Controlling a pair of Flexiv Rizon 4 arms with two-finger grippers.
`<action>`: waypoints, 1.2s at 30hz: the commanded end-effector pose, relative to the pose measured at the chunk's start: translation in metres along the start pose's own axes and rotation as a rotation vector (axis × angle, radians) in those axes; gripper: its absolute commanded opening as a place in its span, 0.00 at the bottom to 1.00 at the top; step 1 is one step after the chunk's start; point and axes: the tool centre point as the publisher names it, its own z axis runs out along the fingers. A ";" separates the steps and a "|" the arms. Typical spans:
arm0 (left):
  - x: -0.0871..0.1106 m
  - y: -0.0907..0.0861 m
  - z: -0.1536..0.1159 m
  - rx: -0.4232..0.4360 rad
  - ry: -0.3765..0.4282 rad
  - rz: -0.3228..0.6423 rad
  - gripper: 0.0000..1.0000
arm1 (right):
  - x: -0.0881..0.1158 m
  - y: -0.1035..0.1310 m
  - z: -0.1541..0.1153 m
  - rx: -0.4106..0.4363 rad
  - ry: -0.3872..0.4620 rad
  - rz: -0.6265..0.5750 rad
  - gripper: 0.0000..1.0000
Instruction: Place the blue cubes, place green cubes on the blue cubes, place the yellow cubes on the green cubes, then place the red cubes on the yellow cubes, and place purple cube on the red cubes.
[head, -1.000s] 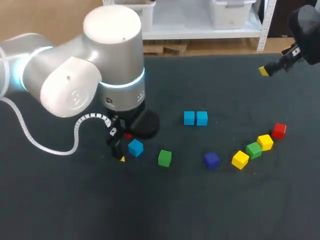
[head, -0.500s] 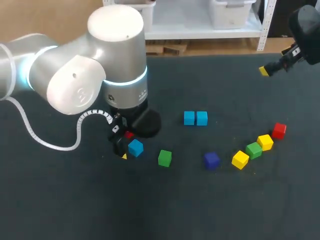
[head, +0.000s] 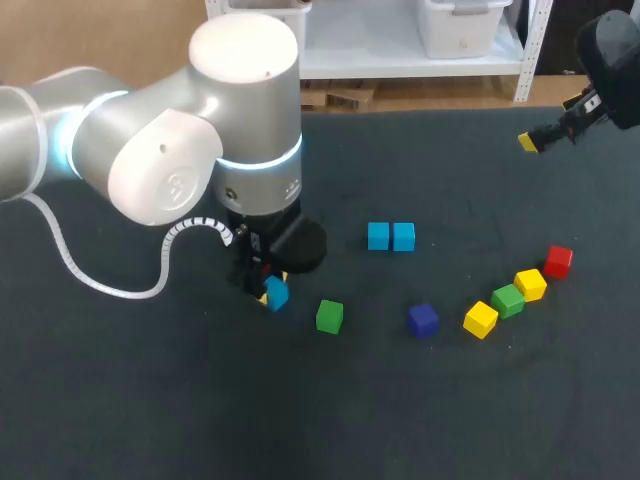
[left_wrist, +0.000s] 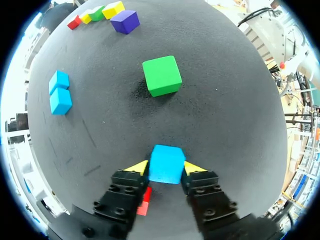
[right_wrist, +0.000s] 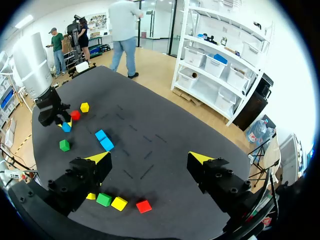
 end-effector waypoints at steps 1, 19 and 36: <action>0.001 0.002 0.000 0.010 0.014 -0.006 0.13 | 0.000 0.001 -0.001 0.003 0.001 0.001 1.00; 0.013 0.067 -0.037 0.079 -0.034 -0.557 0.00 | 0.000 0.001 -0.001 0.003 0.001 0.001 1.00; -0.012 0.125 -0.036 0.053 -0.009 -0.587 0.00 | 0.000 0.001 -0.001 0.003 0.001 0.001 1.00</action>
